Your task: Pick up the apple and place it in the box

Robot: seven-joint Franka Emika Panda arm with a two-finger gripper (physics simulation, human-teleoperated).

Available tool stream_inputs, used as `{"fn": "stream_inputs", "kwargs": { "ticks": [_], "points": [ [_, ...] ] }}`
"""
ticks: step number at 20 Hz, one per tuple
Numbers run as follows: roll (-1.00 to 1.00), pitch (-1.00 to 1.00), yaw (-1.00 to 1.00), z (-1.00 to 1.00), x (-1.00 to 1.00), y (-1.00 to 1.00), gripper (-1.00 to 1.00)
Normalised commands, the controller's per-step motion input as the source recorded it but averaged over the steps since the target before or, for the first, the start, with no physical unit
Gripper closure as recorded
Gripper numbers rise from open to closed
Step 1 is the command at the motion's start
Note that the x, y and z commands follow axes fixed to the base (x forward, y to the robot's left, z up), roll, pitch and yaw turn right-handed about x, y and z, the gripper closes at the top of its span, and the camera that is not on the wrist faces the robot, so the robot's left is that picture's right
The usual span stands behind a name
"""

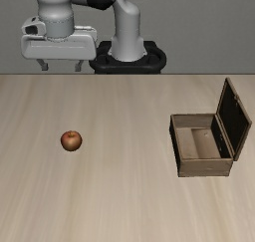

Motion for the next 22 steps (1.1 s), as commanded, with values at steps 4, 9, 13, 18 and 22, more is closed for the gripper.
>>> {"fn": "stream_inputs", "kwargs": {
  "ticks": [4,9,13,18,22],
  "points": [
    [0.0,0.0,0.0,0.0,0.5,0.5,-1.0],
    [0.0,0.0,0.0,-0.8,0.2,0.0,-1.0],
    [0.0,0.0,0.0,-1.0,0.0,0.0,-1.0],
    [0.0,0.0,0.0,-1.0,0.0,0.0,-1.0],
    [0.0,0.0,0.0,-1.0,0.0,0.0,-1.0]
  ]
}}
